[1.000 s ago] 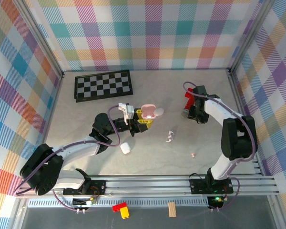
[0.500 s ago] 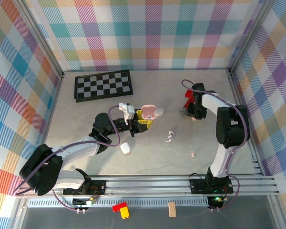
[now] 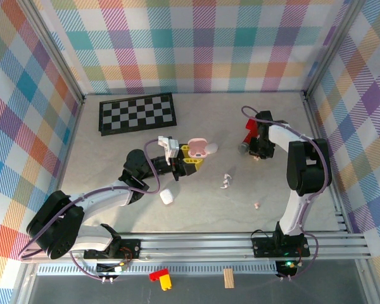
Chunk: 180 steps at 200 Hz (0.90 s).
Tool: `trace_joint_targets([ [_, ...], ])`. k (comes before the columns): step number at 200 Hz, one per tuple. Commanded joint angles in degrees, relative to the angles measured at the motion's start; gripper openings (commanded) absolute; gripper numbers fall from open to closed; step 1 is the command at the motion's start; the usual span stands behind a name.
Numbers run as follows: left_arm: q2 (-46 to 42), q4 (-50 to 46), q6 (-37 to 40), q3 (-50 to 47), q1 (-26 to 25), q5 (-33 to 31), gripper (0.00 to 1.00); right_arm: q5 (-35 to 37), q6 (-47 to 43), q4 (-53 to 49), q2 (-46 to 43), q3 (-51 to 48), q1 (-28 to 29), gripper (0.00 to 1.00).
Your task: Insert wireless bluetooth earbuds into charging case
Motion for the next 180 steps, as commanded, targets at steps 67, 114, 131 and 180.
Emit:
trace_joint_targets([
  [67, -6.0, 5.0, -3.0, -5.3, 7.5, -0.9, 0.28, -1.3, 0.2, -2.4, -10.1, -4.5, 10.1, 0.21],
  [114, -8.9, 7.2, -5.1, -9.2, 9.2, -2.2, 0.28, 3.0, -2.0, -5.4, -1.4, 3.3, 18.9, 0.21],
  [131, -10.4, 6.0, -4.8, -10.3, 9.2, -2.5, 0.28, 4.3, -3.5, -6.0, 2.1, 5.9, 20.6, 0.21],
  [180, -17.1, -3.3, -0.8, -11.1, 9.3, -3.9, 0.28, 6.5, -5.3, -7.4, 7.1, 8.7, 21.4, 0.22],
])
